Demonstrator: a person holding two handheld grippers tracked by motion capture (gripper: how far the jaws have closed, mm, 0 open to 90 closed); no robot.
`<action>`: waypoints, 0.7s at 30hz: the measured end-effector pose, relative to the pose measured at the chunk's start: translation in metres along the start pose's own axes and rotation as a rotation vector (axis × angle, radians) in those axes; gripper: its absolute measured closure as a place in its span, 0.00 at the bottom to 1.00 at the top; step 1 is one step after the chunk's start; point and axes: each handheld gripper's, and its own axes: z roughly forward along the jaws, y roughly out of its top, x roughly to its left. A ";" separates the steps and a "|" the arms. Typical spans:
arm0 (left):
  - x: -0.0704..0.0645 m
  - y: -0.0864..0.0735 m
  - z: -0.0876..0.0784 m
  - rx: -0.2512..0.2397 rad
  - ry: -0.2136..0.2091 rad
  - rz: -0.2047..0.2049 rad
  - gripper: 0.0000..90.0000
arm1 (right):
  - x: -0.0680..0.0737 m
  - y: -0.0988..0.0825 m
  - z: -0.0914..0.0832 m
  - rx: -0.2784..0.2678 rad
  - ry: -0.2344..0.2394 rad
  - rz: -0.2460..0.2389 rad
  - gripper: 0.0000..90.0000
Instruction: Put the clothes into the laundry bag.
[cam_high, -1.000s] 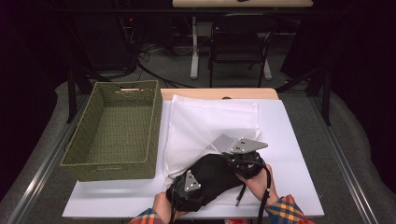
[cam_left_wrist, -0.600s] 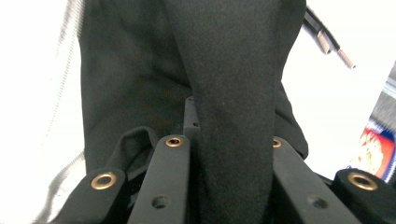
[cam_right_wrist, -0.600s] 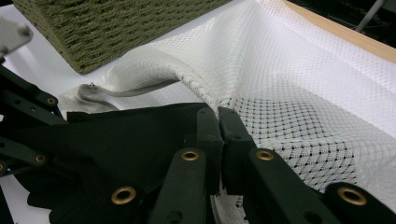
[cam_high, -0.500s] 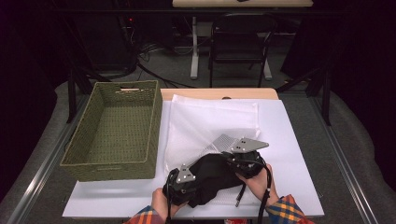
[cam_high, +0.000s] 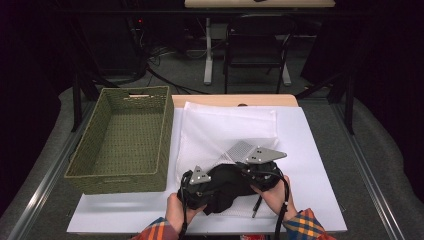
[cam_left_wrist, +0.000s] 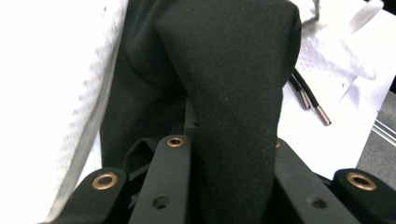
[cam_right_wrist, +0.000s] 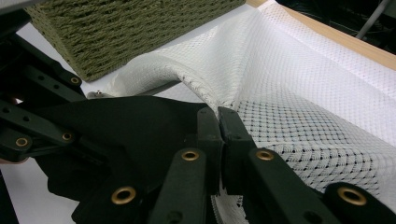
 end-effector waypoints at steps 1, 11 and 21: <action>0.000 0.001 0.000 -0.002 0.001 -0.002 0.91 | 0.000 0.000 0.000 0.000 0.002 0.001 0.98; 0.007 -0.006 0.022 0.083 -0.005 -0.011 0.78 | 0.000 -0.001 0.001 0.003 0.006 0.002 0.98; -0.009 -0.005 0.019 0.115 -0.021 0.048 0.20 | -0.004 -0.003 -0.002 0.007 0.004 0.005 0.98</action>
